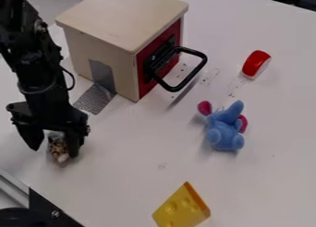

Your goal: Picked a doll from the top of the drawer and put it on top of the table

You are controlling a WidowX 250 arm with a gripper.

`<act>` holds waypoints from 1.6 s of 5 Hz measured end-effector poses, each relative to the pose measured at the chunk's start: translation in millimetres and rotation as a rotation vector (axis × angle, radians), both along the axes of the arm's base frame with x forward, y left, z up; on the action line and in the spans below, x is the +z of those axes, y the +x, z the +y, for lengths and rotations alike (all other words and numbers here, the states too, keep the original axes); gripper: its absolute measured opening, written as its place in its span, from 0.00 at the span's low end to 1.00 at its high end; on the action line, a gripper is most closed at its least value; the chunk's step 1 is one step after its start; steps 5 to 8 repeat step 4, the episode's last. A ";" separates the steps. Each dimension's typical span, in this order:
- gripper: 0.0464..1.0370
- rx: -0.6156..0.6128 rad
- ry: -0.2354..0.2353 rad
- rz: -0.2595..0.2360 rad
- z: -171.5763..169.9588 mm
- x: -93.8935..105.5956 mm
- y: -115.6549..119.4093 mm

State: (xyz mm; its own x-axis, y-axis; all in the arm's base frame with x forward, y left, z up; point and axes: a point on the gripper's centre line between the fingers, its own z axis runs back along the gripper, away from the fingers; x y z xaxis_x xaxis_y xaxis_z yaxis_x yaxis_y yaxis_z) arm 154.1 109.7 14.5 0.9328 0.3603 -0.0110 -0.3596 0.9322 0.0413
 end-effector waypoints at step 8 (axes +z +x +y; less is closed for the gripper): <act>0.96 -0.340 0.014 -0.090 -34.4 77.0 21.3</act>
